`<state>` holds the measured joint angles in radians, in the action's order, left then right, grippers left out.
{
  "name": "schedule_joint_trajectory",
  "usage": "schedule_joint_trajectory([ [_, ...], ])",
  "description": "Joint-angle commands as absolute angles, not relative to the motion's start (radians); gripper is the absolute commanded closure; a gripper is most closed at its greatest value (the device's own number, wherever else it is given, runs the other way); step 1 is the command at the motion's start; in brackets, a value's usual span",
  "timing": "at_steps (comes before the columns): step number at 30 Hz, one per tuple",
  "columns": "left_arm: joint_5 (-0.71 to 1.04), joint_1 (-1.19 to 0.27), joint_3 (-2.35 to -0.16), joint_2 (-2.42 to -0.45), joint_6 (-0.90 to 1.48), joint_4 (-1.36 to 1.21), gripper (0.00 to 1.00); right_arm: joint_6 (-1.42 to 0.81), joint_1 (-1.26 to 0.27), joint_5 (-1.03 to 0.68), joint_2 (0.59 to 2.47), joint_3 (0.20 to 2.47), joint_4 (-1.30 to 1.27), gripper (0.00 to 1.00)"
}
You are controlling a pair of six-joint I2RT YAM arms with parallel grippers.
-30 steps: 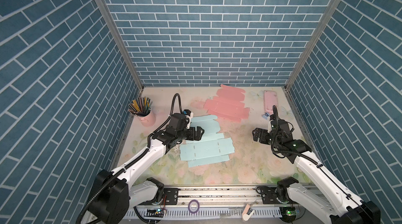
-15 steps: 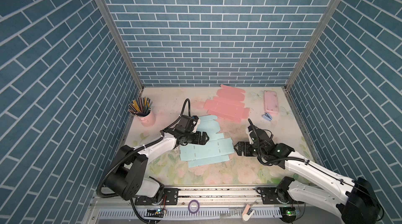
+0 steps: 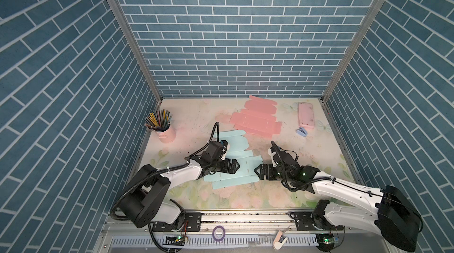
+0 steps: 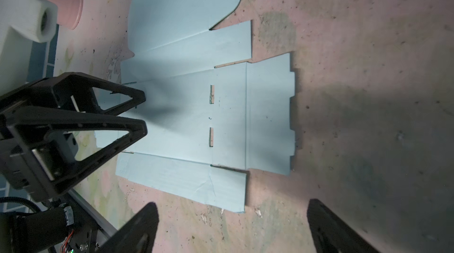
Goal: Fold the paper box
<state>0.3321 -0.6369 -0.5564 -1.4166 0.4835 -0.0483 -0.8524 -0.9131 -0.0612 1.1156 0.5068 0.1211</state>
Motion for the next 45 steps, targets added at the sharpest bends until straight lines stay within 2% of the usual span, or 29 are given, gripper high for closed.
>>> schedule_joint_trajectory([
  [1, 0.313, -0.679, -0.499, -1.417, 0.569, -0.068, 0.02, -0.928, -0.929, -0.065, 1.131, 0.476, 0.066, 0.06],
  [5, 0.276, -0.743, -0.465, -1.396, 0.630, -0.090, 0.02, -0.963, -0.930, -0.082, 1.170, 0.431, -0.031, 0.08],
  [15, 0.210, -0.884, -0.457, -1.360, 0.734, -0.116, 0.01, -0.944, -0.883, -0.082, 1.232, 0.419, -0.081, 0.16],
  [25, 0.188, -0.893, -0.449, -1.285, 0.730, -0.072, 0.01, -0.878, -0.811, -0.161, 1.310, 0.471, -0.093, 0.23],
  [31, 0.212, -0.804, -0.458, -1.205, 0.666, -0.008, 0.01, -0.867, -0.807, -0.167, 1.374, 0.502, -0.111, 0.25],
  [39, 0.261, -0.585, -0.482, -1.149, 0.516, 0.122, 0.01, -0.825, -0.800, -0.164, 1.457, 0.565, -0.097, 0.41],
  [42, 0.258, -0.565, -0.475, -1.160, 0.485, 0.138, 0.01, -0.808, -0.790, -0.170, 1.491, 0.593, -0.092, 0.48],
  [45, 0.266, -0.565, -0.460, -1.190, 0.484, 0.121, 0.01, -0.786, -0.775, -0.179, 1.522, 0.620, -0.090, 0.51],
])
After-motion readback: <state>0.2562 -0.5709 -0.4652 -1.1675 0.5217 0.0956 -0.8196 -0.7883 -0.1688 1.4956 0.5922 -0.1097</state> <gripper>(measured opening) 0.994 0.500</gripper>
